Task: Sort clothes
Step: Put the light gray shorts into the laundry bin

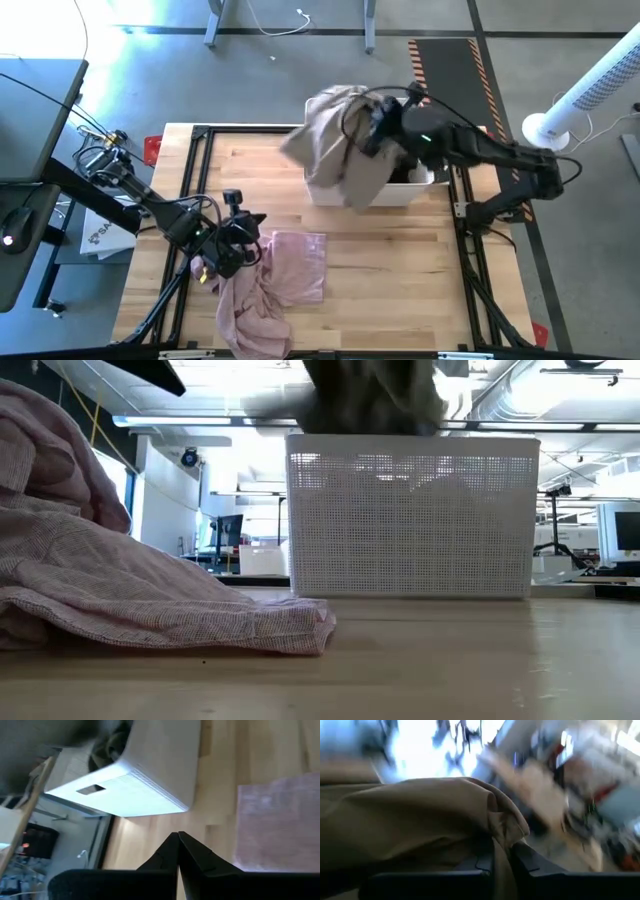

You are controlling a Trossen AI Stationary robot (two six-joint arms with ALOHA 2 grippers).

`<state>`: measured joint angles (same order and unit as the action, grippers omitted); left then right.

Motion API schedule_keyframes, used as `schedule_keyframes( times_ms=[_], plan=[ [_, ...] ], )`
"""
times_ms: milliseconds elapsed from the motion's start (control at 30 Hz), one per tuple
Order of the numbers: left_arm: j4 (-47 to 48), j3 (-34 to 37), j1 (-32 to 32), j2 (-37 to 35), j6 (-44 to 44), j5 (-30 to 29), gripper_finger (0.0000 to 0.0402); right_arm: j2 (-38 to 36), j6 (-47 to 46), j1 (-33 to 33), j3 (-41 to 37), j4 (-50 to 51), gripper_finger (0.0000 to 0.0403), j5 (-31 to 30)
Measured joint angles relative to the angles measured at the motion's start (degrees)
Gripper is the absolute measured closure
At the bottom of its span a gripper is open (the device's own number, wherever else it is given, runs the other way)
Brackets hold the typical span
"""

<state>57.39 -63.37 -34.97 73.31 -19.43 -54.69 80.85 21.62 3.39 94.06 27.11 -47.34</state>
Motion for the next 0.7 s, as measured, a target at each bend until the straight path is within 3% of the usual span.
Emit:
schedule_keyframes(
  times_ms=[100, 167, 400, 567, 700],
  plan=[
    [0.0, 0.0, 0.9, -0.8, 1.2, -1.4, 0.0401, 1.9, -9.6, 8.3, -0.7, 15.4, 0.0387, 5.3],
    [-0.3, 0.0, 1.6, -1.4, 1.6, -3.0, 0.0401, 3.4, -13.5, 13.9, -3.6, 20.2, 0.0387, 10.8],
    [-0.8, 0.0, 5.0, -3.3, 1.6, -5.5, 0.0401, 9.2, -16.3, 25.7, -17.0, 13.1, 0.0387, 26.9],
    [-1.6, 0.0, 7.5, -3.3, 1.7, -5.9, 0.0401, 15.0, -8.1, 25.7, -19.4, 11.6, 0.0384, 24.4],
    [-1.6, 0.0, 8.8, -3.3, 1.5, -5.2, 0.0401, 17.5, -5.3, 25.0, -15.8, 15.7, 0.0357, 20.9]
  ],
)
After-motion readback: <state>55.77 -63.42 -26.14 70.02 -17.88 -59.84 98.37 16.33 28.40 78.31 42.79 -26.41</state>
